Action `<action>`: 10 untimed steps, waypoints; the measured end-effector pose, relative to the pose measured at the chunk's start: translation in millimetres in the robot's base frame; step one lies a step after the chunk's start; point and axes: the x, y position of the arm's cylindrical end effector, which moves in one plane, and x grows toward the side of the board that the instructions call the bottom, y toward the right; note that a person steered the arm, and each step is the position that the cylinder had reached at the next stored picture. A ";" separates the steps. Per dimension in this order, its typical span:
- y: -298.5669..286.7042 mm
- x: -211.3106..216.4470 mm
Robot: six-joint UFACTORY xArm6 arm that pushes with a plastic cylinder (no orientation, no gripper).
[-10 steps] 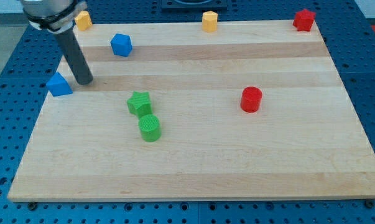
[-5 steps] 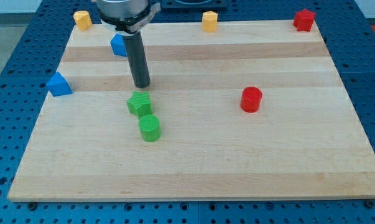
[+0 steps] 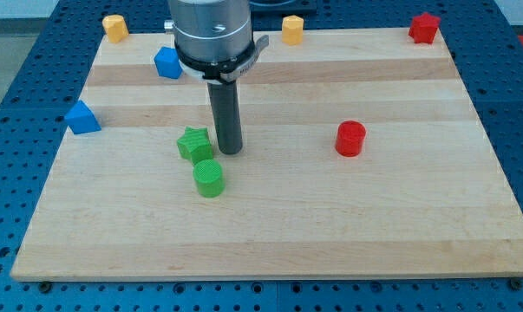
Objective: Place the red circle to the center right side
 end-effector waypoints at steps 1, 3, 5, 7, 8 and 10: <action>1.7 2.1; 22.6 10.8; 59.4 10.8; 99.6 10.8; 124.0 10.8; 155.3 10.8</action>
